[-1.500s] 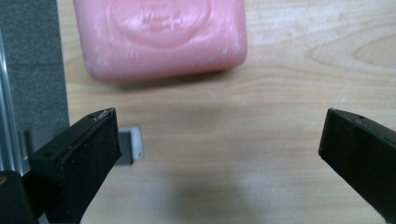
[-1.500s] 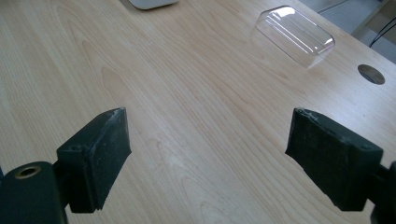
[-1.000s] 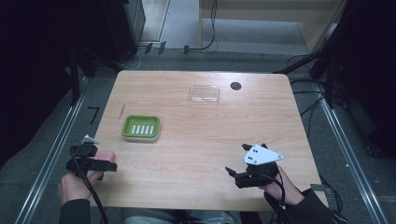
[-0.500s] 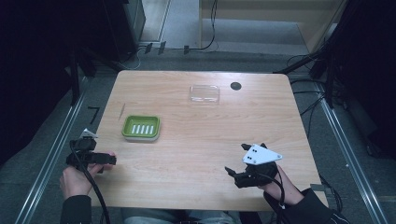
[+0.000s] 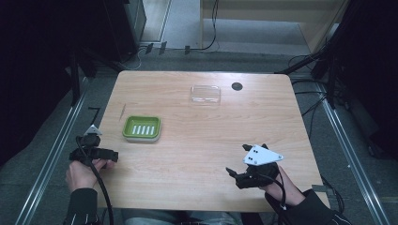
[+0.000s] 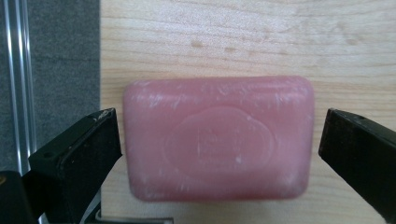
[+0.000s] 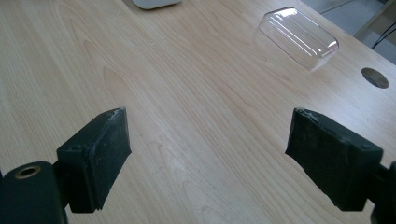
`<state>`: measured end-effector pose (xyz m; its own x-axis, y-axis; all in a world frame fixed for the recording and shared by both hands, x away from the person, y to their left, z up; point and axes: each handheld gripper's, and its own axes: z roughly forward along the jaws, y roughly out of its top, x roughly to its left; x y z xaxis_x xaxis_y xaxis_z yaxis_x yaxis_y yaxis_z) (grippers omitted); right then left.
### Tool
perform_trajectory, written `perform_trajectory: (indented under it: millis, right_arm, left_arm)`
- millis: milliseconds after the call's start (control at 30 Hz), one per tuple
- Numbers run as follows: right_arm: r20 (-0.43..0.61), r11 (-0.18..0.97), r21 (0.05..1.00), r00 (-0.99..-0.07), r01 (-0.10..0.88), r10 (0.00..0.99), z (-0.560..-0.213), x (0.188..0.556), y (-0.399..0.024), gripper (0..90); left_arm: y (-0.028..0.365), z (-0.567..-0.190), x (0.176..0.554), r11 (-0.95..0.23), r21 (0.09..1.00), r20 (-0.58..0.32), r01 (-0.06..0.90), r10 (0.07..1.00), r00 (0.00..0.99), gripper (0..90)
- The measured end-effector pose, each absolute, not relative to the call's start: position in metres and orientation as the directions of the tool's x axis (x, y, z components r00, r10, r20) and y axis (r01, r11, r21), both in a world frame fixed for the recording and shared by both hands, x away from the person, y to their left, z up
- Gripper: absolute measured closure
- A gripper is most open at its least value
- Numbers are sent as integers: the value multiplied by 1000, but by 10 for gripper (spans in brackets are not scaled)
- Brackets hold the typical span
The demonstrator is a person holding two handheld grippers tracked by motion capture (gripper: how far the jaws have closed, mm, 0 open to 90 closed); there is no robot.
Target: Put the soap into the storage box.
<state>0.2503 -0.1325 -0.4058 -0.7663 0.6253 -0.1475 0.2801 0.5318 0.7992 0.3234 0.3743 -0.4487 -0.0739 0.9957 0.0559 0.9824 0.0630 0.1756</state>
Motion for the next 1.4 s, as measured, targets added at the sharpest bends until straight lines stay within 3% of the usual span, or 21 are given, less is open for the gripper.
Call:
perform_trajectory:
  millis: [467, 733, 1400]
  right_arm:
    - [-147, 531, 799, -765, 282, 628, -406, 250, -133, 139]
    - [-148, 532, 799, -765, 281, 627, -406, 250, -133, 138]
    - [-150, 531, 800, -763, 280, 628, -406, 250, -133, 138]
  left_arm:
    - [374, -455, 331, 58, 131, 78, 990, 995, -68, 0]
    - [375, -451, 329, 53, 147, 66, 988, 996, -63, 132]
    - [375, -451, 328, 47, 136, 58, 990, 997, -56, 137]
